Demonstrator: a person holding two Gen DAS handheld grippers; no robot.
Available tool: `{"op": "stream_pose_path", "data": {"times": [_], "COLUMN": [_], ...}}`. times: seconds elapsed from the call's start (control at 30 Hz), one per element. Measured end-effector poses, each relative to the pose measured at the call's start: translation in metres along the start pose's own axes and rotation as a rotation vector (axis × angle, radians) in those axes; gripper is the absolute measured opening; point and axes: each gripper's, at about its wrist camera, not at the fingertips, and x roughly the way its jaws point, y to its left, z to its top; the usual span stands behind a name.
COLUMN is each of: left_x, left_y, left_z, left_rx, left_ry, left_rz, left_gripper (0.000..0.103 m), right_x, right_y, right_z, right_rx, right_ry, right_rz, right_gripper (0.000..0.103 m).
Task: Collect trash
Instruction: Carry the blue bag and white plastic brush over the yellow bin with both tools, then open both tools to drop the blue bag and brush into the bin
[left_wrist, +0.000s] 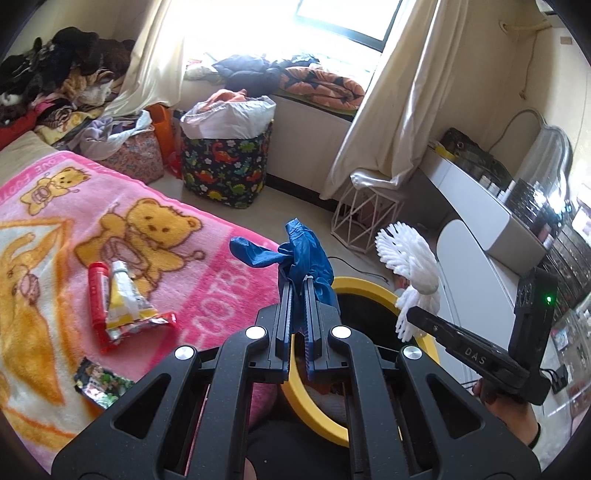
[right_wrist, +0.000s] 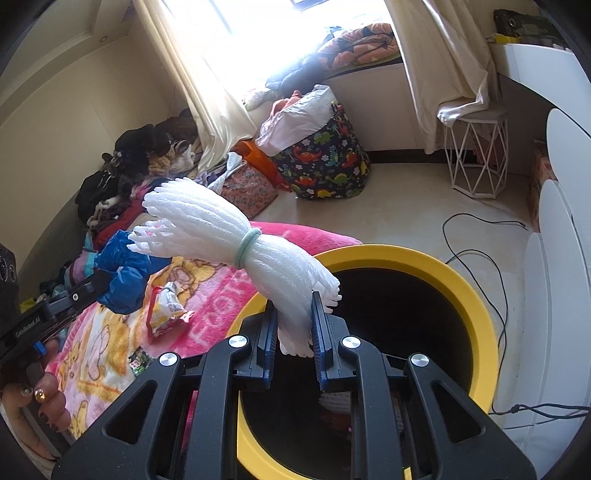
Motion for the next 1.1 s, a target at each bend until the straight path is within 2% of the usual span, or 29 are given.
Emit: {"op": "stream_pose_path", "data": {"times": [0.23, 0.53, 1.1], "left_x": [0.015, 0.039, 0.08], "left_y": [-0.015, -0.035, -0.051], "left_z": [-0.011, -0.028, -0.07], "left_rx": [0.022, 0.069, 0.139], "left_ry": [0.047, 0.11, 0.266], "left_rz": [-0.05, -0.07, -0.101], "left_gripper": [0.002, 0.003, 0.003], "right_x": [-0.001, -0.006, 0.013], "right_y": [-0.015, -0.05, -0.057], "right_z": [-0.004, -0.011, -0.025], "right_rx": [0.023, 0.097, 0.106], "right_ry": [0.001, -0.006, 0.071], "right_rz": [-0.048, -0.09, -0.106], "right_gripper": [0.016, 0.016, 0.019]}}
